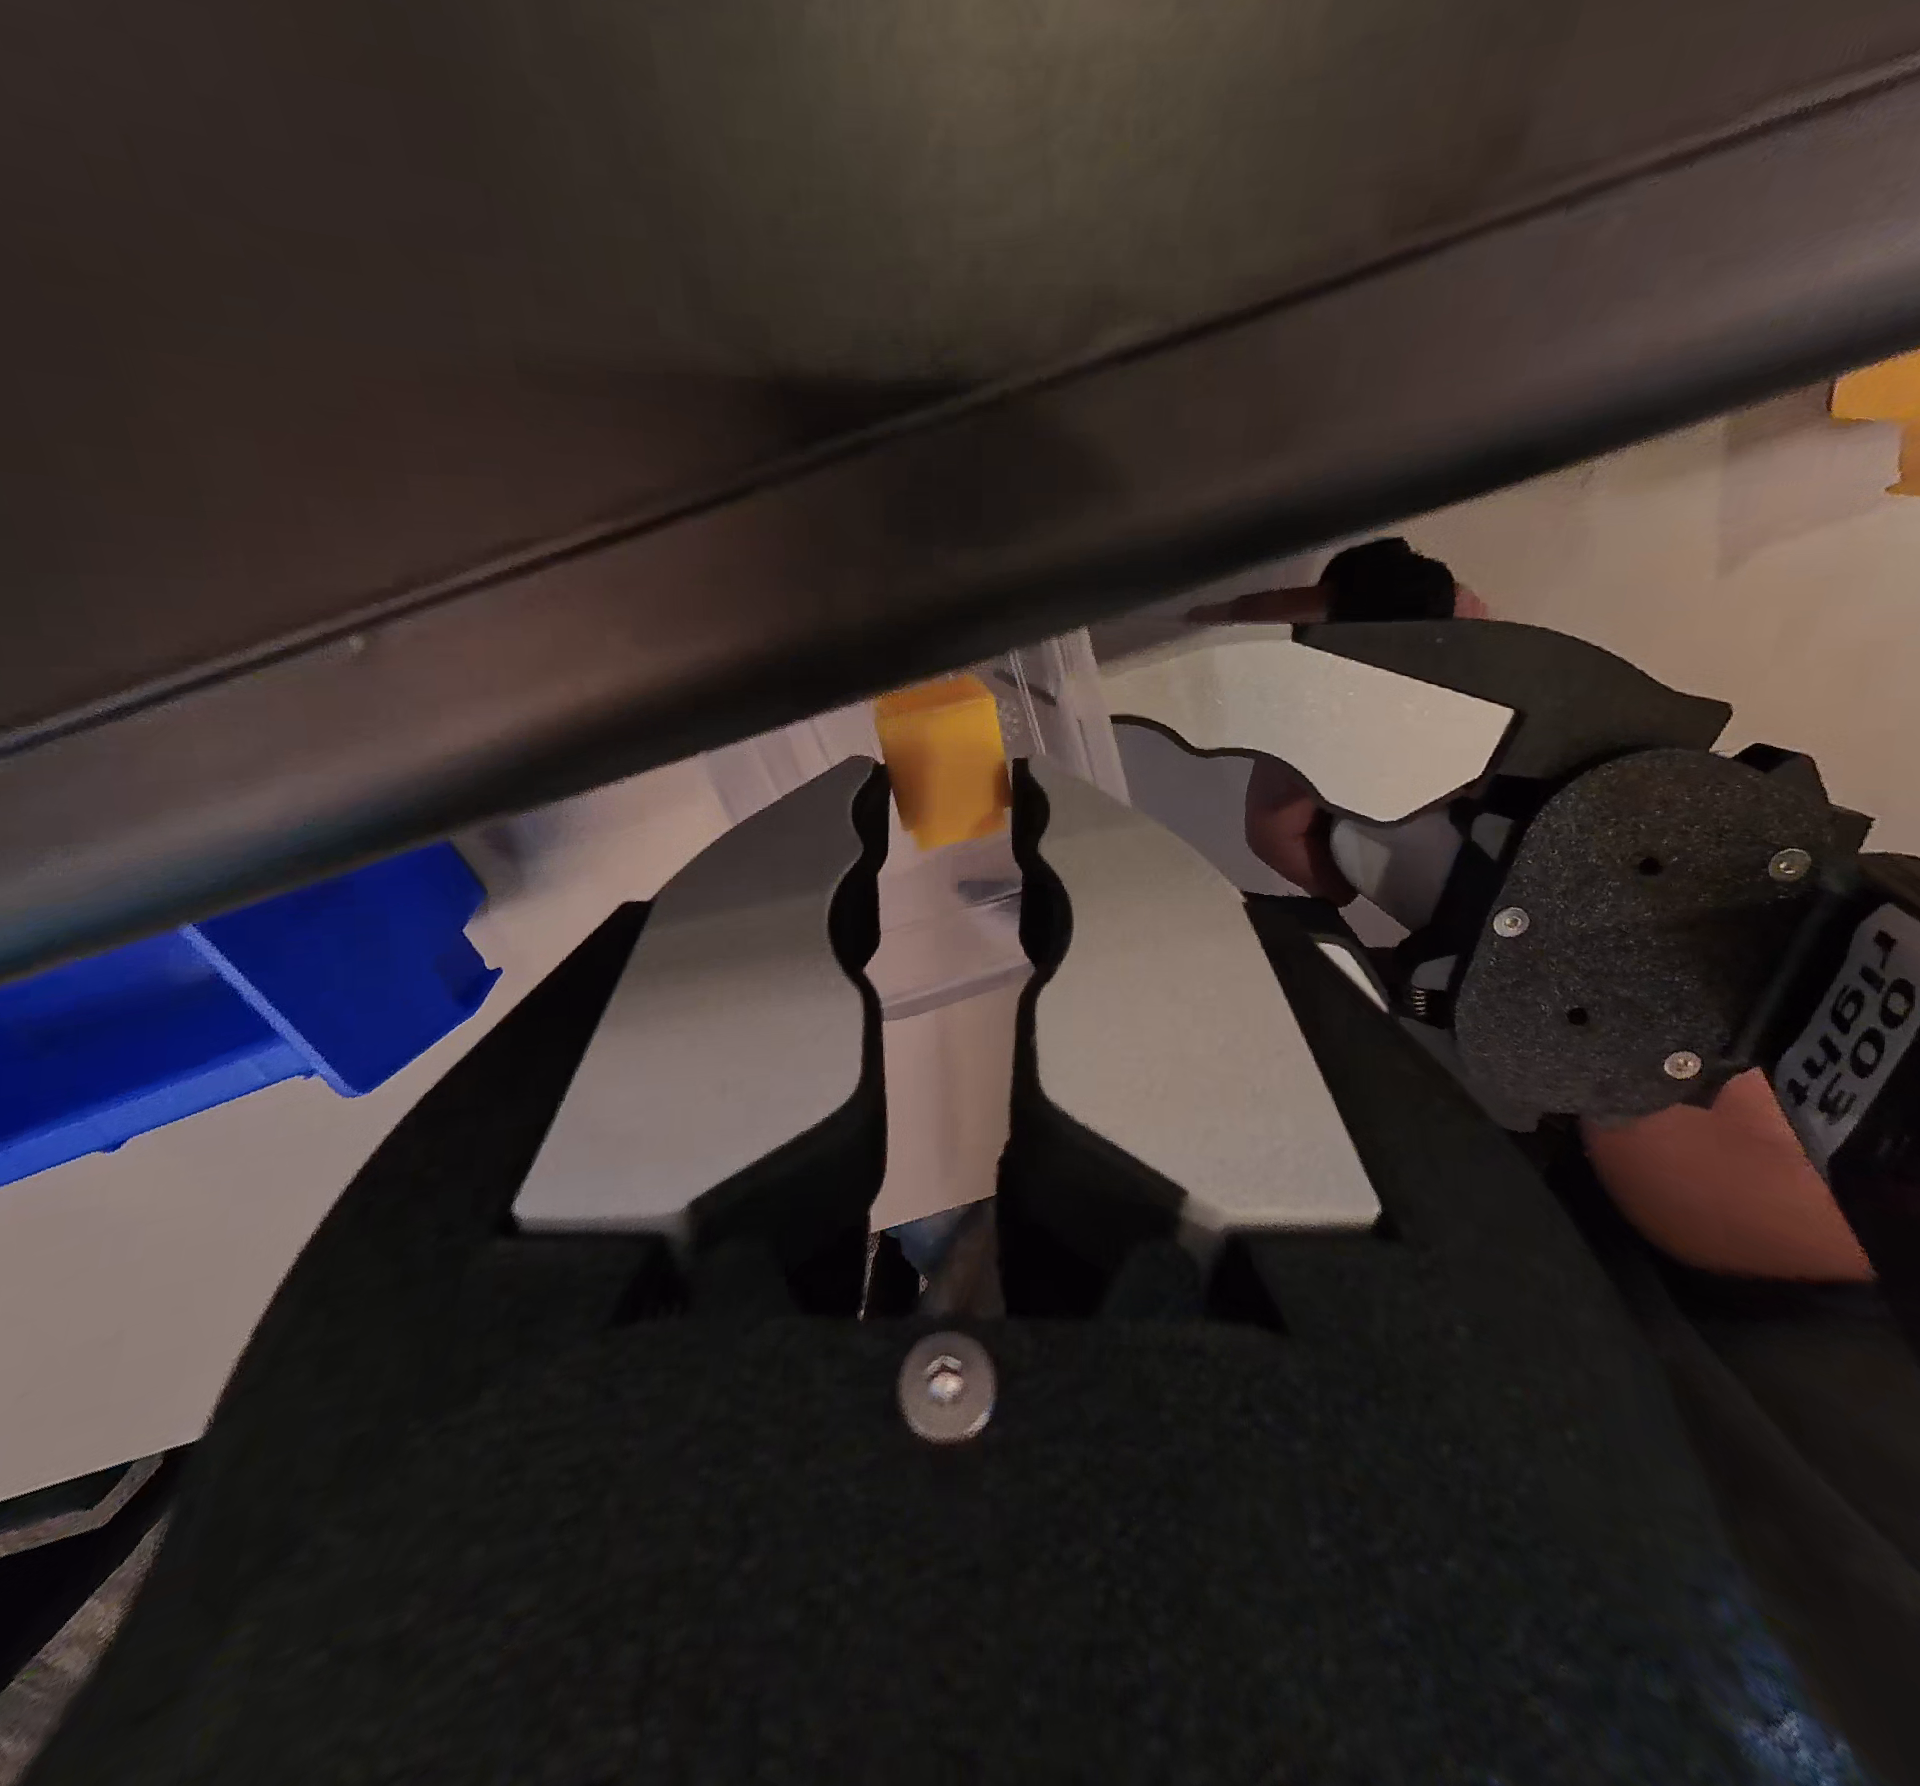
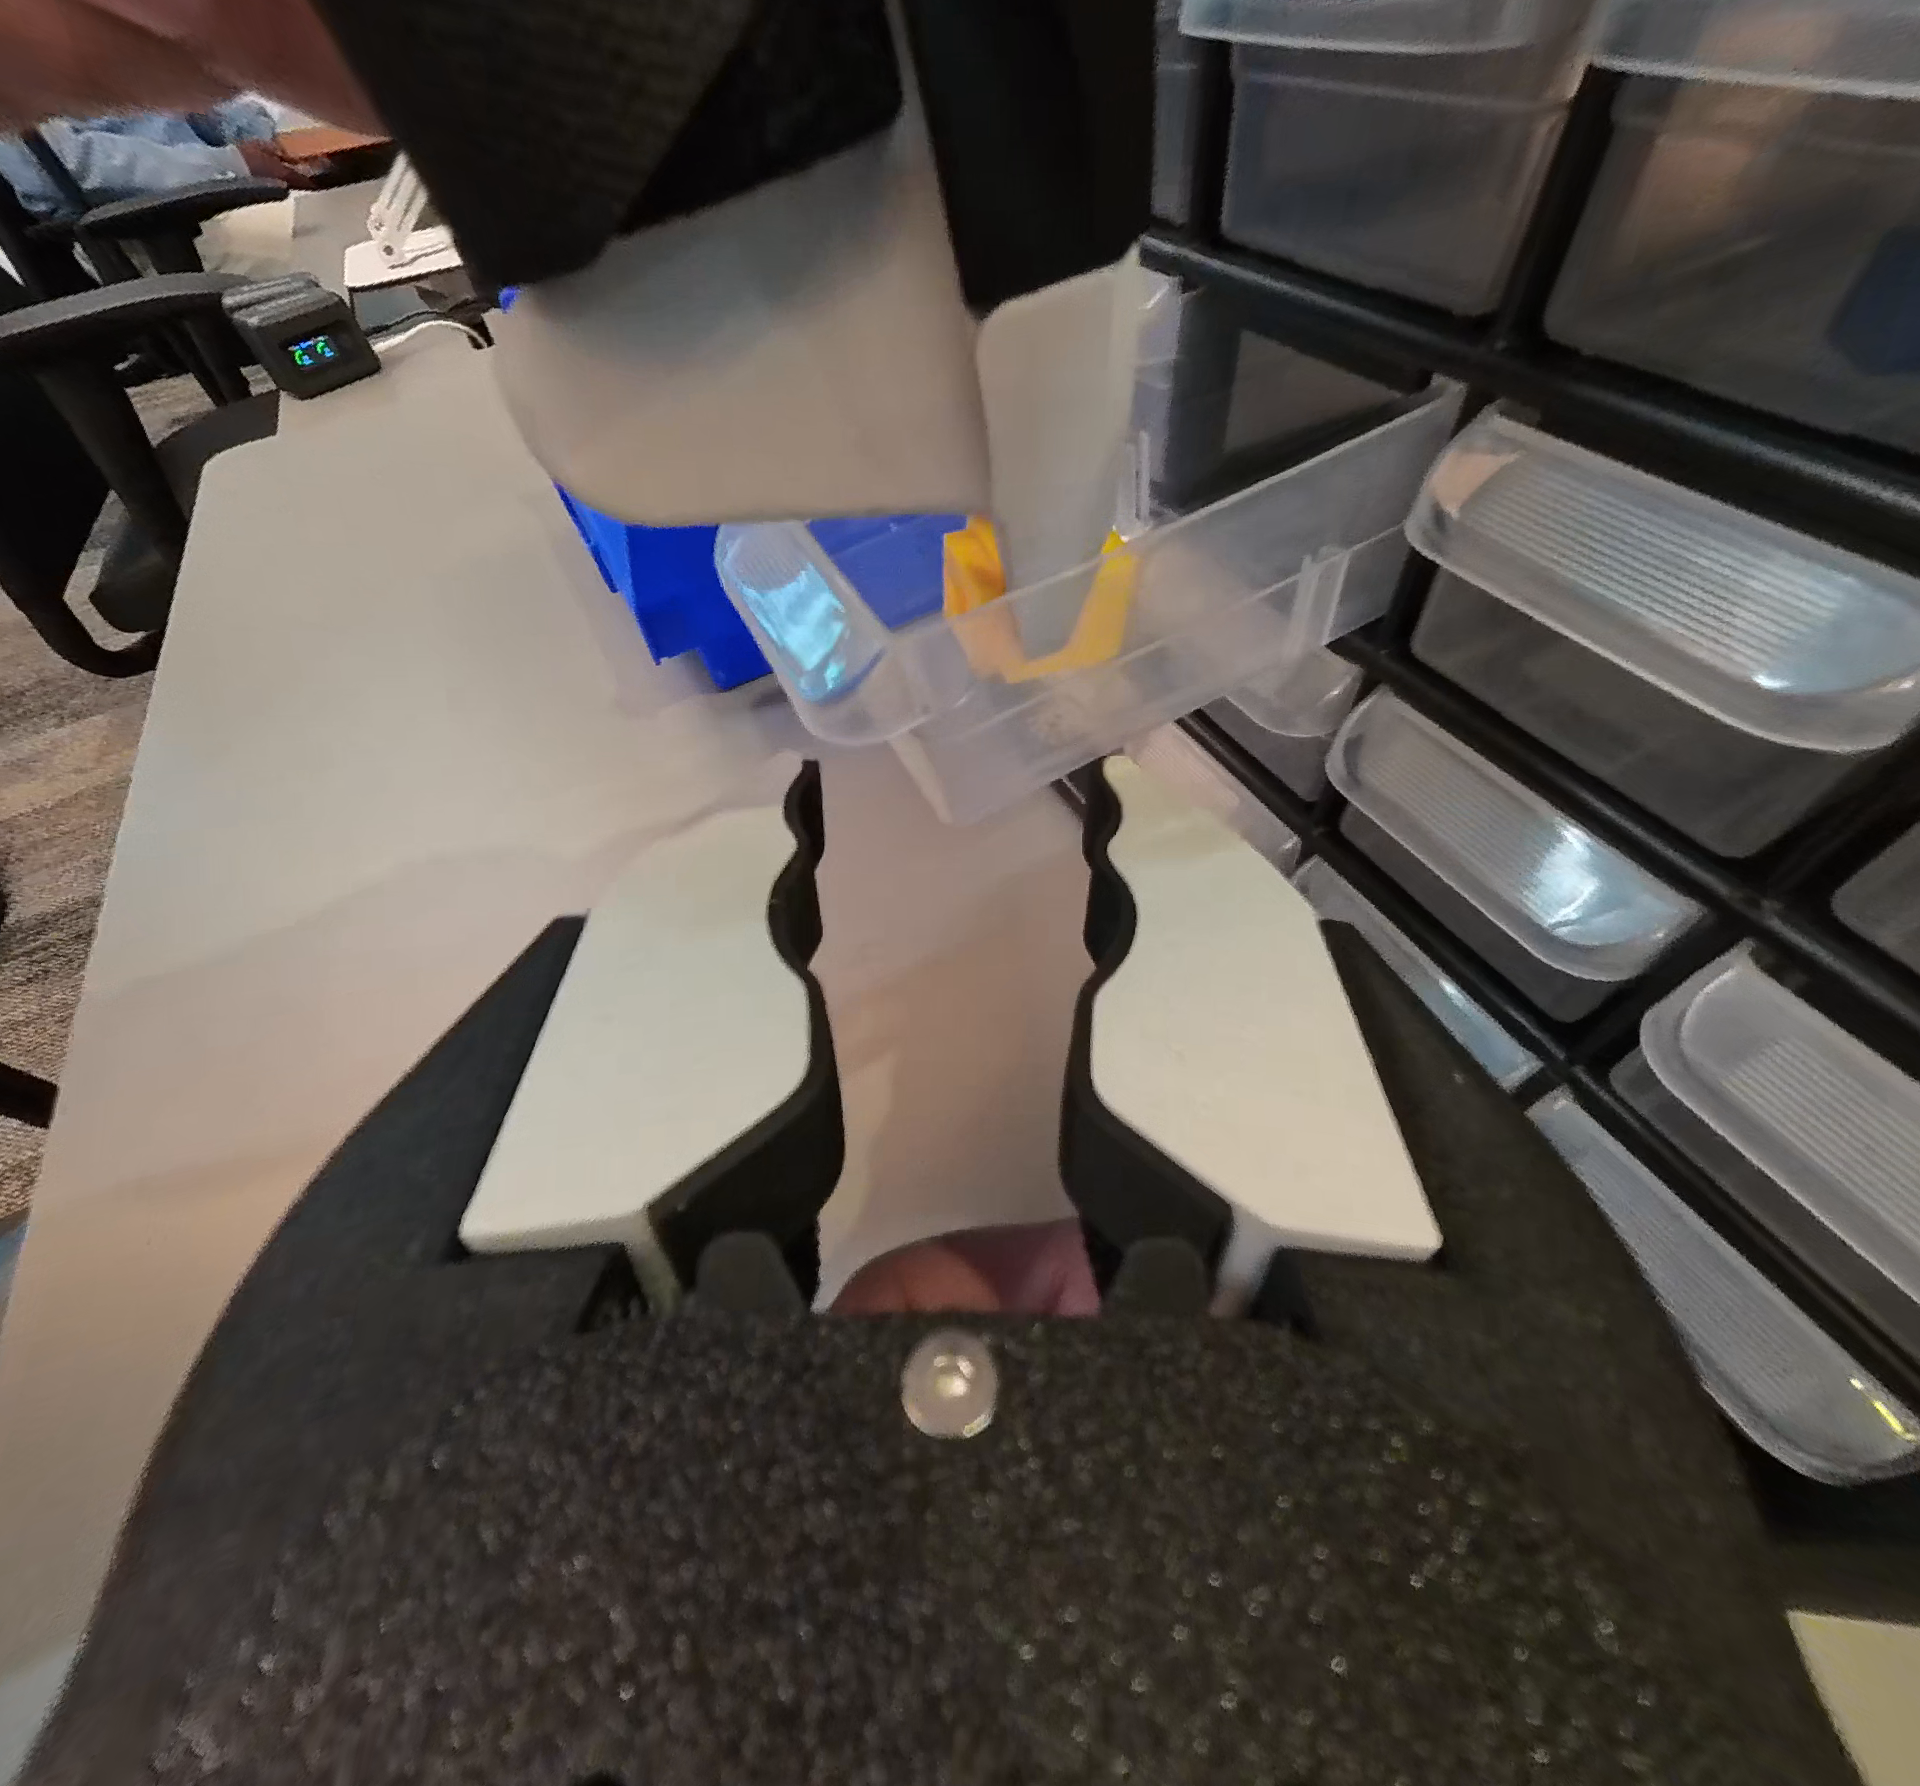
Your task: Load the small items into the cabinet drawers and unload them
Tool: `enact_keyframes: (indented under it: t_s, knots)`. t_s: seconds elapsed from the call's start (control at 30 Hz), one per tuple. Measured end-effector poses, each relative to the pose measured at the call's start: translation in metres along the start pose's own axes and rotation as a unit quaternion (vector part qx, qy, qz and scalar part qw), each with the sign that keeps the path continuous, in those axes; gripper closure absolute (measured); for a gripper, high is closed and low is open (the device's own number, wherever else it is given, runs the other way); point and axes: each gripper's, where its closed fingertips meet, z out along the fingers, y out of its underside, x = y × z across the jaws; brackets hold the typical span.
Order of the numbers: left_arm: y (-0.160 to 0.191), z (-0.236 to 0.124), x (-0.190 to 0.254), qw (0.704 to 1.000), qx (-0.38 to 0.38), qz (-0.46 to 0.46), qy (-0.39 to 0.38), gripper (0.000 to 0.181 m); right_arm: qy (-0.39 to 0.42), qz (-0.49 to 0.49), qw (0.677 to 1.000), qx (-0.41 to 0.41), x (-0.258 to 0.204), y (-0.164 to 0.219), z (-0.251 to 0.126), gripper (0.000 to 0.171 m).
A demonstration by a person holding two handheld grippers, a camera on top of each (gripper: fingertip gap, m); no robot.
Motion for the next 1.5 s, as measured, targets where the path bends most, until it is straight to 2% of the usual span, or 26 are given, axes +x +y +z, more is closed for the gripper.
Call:
enact_keyframes:
  t_s: [0.3,0.6,0.83,0.93,0.97,1.03,1.2,1.27,1.37,1.43,1.5]
  knots:
    - [0.003,-0.002,0.000,1.000,0.008,0.002,-0.014,0.159,-0.011,-0.005,1.000,-0.006,-0.003,0.001,-0.003,0.126]
    - [0.004,-0.005,0.000,1.000,0.015,0.010,0.003,0.159,-0.011,-0.009,1.000,-0.007,-0.004,0.000,-0.003,0.126]
    - [0.015,-0.003,-0.001,0.982,0.008,0.182,0.045,0.161,-0.015,-0.006,1.000,0.001,-0.004,-0.005,-0.006,0.126]
    - [0.012,-0.006,-0.009,0.960,0.027,0.278,-0.009,0.164,-0.016,-0.005,1.000,0.003,-0.003,-0.005,-0.006,0.126]
    - [0.009,-0.008,-0.014,0.953,0.035,0.298,-0.035,0.175,-0.016,-0.005,1.000,0.003,-0.003,-0.005,-0.006,0.126]
    - [0.007,-0.015,-0.016,0.945,0.051,0.320,-0.047,0.181,-0.015,-0.006,1.000,0.003,-0.003,-0.005,-0.006,0.126]
    - [0.005,-0.028,-0.015,0.946,0.092,0.310,0.000,0.181,-0.018,-0.006,1.000,0.005,-0.003,-0.005,-0.007,0.126]
    - [0.009,-0.031,-0.013,0.943,0.118,0.311,0.023,0.181,-0.019,-0.012,1.000,0.005,-0.003,-0.005,-0.008,0.126]
    - [0.022,-0.041,-0.008,0.932,0.201,0.292,0.079,0.174,-0.019,-0.022,1.000,0.009,-0.002,-0.006,-0.011,0.126]
    - [0.033,-0.049,-0.012,0.918,0.286,0.249,0.112,0.160,-0.017,-0.025,0.999,0.014,0.000,-0.008,-0.014,0.126]
    - [0.051,-0.052,-0.015,0.893,0.371,0.196,0.162,0.143,-0.017,-0.021,0.999,0.023,0.001,-0.011,-0.015,0.126]
